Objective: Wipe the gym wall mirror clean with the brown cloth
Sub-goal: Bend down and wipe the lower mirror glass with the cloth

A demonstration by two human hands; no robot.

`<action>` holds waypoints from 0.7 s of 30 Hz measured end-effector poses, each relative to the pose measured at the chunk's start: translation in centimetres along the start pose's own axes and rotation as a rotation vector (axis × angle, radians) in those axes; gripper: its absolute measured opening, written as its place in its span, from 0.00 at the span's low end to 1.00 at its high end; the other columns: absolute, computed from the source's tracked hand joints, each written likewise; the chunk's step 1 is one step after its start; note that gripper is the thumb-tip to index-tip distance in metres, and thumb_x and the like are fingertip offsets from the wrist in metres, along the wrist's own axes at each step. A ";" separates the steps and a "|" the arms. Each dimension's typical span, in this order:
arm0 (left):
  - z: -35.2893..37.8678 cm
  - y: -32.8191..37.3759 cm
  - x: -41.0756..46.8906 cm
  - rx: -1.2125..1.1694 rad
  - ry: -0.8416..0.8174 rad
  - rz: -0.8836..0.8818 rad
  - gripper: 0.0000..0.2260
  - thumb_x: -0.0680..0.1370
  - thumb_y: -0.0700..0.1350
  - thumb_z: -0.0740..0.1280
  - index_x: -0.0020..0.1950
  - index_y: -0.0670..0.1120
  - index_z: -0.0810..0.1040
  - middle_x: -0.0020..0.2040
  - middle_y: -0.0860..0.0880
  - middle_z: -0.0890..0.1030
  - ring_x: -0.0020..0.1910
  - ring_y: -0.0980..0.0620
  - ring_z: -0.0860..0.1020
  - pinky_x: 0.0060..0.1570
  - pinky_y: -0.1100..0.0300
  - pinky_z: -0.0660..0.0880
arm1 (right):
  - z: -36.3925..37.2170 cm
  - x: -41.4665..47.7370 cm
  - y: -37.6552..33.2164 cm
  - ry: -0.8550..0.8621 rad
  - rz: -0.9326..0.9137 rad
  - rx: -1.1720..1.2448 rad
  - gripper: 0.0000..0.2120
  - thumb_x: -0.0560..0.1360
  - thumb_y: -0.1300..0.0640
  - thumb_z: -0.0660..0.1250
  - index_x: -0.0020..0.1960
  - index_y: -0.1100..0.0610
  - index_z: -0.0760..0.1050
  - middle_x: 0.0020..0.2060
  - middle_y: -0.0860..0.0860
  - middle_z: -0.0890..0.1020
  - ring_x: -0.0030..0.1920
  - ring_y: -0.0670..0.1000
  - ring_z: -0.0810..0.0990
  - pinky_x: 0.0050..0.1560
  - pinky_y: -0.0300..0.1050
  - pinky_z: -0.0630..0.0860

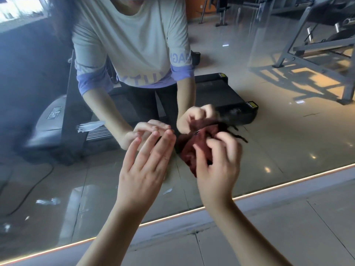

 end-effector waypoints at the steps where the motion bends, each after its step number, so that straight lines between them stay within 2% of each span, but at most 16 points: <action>1: -0.1 -0.2 -0.1 -0.007 -0.001 -0.002 0.31 0.75 0.39 0.73 0.76 0.42 0.67 0.77 0.48 0.64 0.75 0.47 0.62 0.74 0.47 0.62 | 0.2 -0.2 -0.6 -0.047 -0.059 0.010 0.04 0.73 0.62 0.72 0.47 0.62 0.81 0.54 0.52 0.75 0.49 0.55 0.73 0.53 0.48 0.71; 4: -0.4 -0.7 -0.2 -0.005 -0.011 -0.005 0.33 0.74 0.38 0.74 0.77 0.42 0.66 0.78 0.49 0.60 0.75 0.47 0.61 0.75 0.47 0.59 | -0.4 1.8 -0.8 -0.065 -0.204 -0.064 0.06 0.73 0.62 0.72 0.50 0.59 0.82 0.53 0.53 0.79 0.51 0.57 0.74 0.52 0.50 0.69; 6: -0.6 -0.8 -0.2 0.004 -0.011 -0.011 0.33 0.73 0.38 0.75 0.76 0.42 0.67 0.78 0.49 0.60 0.75 0.48 0.61 0.75 0.48 0.59 | -1.4 3.8 0.3 0.065 -0.131 -0.121 0.06 0.75 0.61 0.71 0.51 0.60 0.81 0.51 0.56 0.82 0.52 0.58 0.74 0.51 0.52 0.69; 8: -0.6 -0.8 -0.2 -0.002 -0.012 -0.019 0.32 0.74 0.38 0.74 0.76 0.42 0.67 0.77 0.49 0.60 0.75 0.48 0.61 0.75 0.48 0.60 | -1.7 4.1 0.9 0.142 -0.018 -0.088 0.07 0.75 0.66 0.70 0.53 0.64 0.80 0.51 0.60 0.82 0.51 0.58 0.73 0.53 0.53 0.71; 11: -0.6 -0.8 -0.2 -0.014 -0.019 -0.017 0.32 0.74 0.38 0.73 0.76 0.42 0.67 0.78 0.49 0.60 0.75 0.48 0.61 0.74 0.47 0.61 | -0.9 1.9 -0.2 -0.006 -0.119 -0.009 0.09 0.75 0.68 0.66 0.54 0.65 0.80 0.50 0.62 0.81 0.50 0.59 0.74 0.55 0.52 0.72; 13: -0.5 -0.9 -0.2 -0.017 -0.027 -0.013 0.32 0.74 0.38 0.74 0.76 0.42 0.67 0.78 0.49 0.60 0.75 0.47 0.62 0.75 0.47 0.61 | -1.0 1.1 -0.6 -0.125 -0.159 0.101 0.10 0.76 0.67 0.65 0.55 0.61 0.77 0.50 0.58 0.81 0.52 0.56 0.76 0.58 0.42 0.72; 15: -0.5 -1.0 -0.2 -0.021 -0.037 -0.013 0.34 0.73 0.38 0.75 0.77 0.42 0.66 0.78 0.48 0.61 0.75 0.47 0.61 0.75 0.47 0.59 | -2.1 2.0 -0.2 -0.121 0.065 0.255 0.10 0.76 0.61 0.63 0.57 0.54 0.73 0.50 0.50 0.80 0.52 0.48 0.78 0.57 0.30 0.70; 16: -0.5 -0.9 -0.2 -0.021 -0.040 -0.016 0.35 0.73 0.38 0.75 0.77 0.42 0.65 0.78 0.48 0.61 0.75 0.47 0.61 0.76 0.47 0.59 | -2.7 2.6 0.2 -0.081 0.195 0.317 0.12 0.76 0.60 0.63 0.58 0.50 0.72 0.50 0.46 0.80 0.51 0.43 0.78 0.55 0.27 0.69; 18: -0.6 -0.9 0.1 -0.019 -0.034 -0.021 0.35 0.72 0.39 0.76 0.77 0.42 0.65 0.78 0.48 0.60 0.75 0.47 0.61 0.76 0.48 0.57 | -3.8 3.5 0.8 0.005 0.358 0.388 0.16 0.76 0.61 0.63 0.61 0.47 0.70 0.52 0.40 0.78 0.53 0.36 0.77 0.55 0.27 0.69; 21: -0.8 -1.1 1.2 -0.018 0.009 -0.029 0.33 0.73 0.40 0.77 0.75 0.42 0.68 0.77 0.48 0.60 0.74 0.46 0.61 0.76 0.48 0.57 | -4.2 4.9 1.2 0.084 0.372 0.381 0.19 0.76 0.67 0.62 0.64 0.51 0.70 0.58 0.42 0.77 0.60 0.42 0.77 0.61 0.34 0.70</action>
Point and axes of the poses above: each hand's wrist, its own x-axis towards the middle knuckle, its own z-axis out of the palm, y = z × x, the point moved 3 cm from there along x, towards the middle knuckle
